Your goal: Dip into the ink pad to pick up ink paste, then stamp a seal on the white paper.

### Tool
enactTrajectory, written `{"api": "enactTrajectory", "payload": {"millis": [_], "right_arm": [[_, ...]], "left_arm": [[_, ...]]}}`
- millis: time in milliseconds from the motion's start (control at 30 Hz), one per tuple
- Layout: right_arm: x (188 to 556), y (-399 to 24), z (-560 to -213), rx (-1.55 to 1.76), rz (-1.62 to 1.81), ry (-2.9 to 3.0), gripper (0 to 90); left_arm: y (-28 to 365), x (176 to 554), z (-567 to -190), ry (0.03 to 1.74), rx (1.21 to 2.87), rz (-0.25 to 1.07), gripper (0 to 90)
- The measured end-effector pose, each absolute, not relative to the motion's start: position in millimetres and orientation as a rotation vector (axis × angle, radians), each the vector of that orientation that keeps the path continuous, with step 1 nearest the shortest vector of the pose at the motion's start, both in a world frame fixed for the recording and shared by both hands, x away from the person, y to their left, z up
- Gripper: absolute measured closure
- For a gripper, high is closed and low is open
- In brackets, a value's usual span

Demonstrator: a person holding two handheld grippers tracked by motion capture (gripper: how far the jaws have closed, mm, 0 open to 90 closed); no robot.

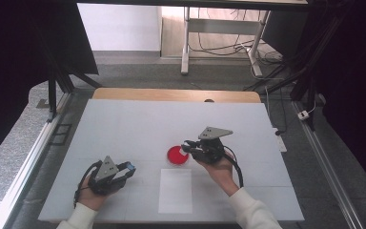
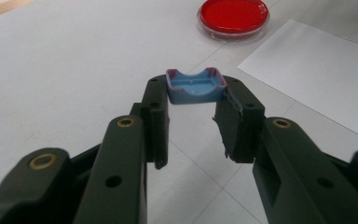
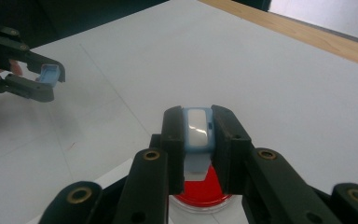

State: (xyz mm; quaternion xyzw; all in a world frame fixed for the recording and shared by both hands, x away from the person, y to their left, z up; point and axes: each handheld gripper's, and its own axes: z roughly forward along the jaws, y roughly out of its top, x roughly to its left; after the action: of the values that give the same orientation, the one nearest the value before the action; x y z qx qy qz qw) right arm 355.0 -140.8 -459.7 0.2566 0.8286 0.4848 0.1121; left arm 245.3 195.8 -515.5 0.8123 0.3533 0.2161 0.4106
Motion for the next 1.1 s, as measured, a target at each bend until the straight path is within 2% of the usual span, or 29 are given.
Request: {"api": "enactTrajectory", "payload": {"millis": [1100], "right_arm": [[330.2,-161.5,-459.4,0.738,1.431,2.482,74.9]], "left_arm": [[195.8,245.7,-515.8,0.888,2.048,0.544,64.9]]}}
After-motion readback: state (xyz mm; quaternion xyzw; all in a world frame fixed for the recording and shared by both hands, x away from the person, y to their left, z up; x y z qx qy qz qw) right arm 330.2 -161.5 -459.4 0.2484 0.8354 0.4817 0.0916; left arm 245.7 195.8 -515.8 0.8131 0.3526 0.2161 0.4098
